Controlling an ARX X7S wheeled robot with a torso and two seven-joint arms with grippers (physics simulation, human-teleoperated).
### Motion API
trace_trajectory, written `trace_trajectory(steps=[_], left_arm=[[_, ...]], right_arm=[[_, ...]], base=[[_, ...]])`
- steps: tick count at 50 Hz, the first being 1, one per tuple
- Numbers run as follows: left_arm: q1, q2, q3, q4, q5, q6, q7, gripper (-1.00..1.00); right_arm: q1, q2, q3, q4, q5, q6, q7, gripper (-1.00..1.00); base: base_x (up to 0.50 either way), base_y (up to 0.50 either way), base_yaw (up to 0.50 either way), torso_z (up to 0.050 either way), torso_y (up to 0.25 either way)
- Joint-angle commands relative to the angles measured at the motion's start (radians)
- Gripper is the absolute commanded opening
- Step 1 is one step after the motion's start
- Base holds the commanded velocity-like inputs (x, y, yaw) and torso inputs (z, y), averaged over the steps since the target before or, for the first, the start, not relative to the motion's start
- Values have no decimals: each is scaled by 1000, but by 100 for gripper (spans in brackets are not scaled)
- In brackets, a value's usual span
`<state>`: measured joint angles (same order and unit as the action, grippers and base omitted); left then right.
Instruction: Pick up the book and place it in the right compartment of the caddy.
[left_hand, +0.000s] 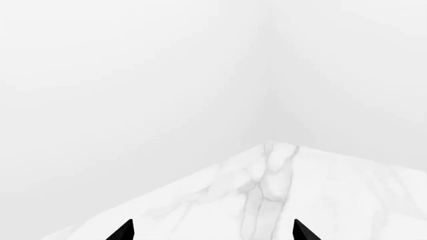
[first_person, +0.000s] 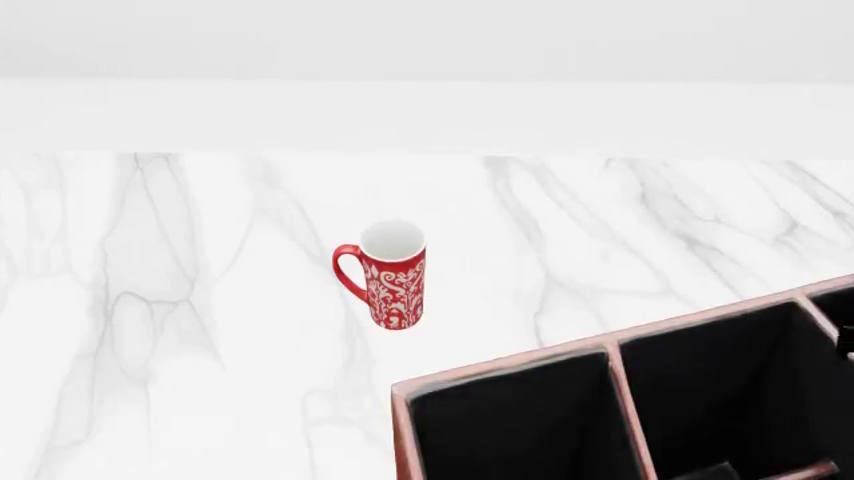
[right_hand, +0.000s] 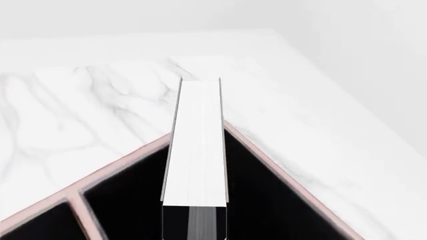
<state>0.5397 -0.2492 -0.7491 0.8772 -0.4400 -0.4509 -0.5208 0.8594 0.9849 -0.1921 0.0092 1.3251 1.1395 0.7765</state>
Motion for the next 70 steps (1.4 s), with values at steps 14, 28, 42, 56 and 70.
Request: trace_trajectory(steps=[14, 28, 42, 56, 70], left_arm=[[7, 12, -21, 1, 7, 23, 27, 100], [11, 12, -21, 2, 3, 25, 24, 100], [12, 10, -19, 3, 2, 26, 21, 100], [12, 0, -22, 12, -7, 13, 14, 100], [8, -11, -22, 23, -14, 0, 6, 100]], right_arm=[[-2, -51, -13, 49, -115, -27, -94, -100], [-2, -54, -12, 56, -124, -48, -110, 100], [-5, -53, -7, 50, -114, -48, -106, 100], [133, -18, 97, -80, 77, 59, 34, 100], [164, -30, 81, -99, 70, 58, 47, 100]], base=[[0, 0, 0, 0, 1], [0, 0, 0, 0, 0], [0, 0, 0, 0, 0], [0, 0, 0, 0, 1], [0, 0, 0, 0, 0]])
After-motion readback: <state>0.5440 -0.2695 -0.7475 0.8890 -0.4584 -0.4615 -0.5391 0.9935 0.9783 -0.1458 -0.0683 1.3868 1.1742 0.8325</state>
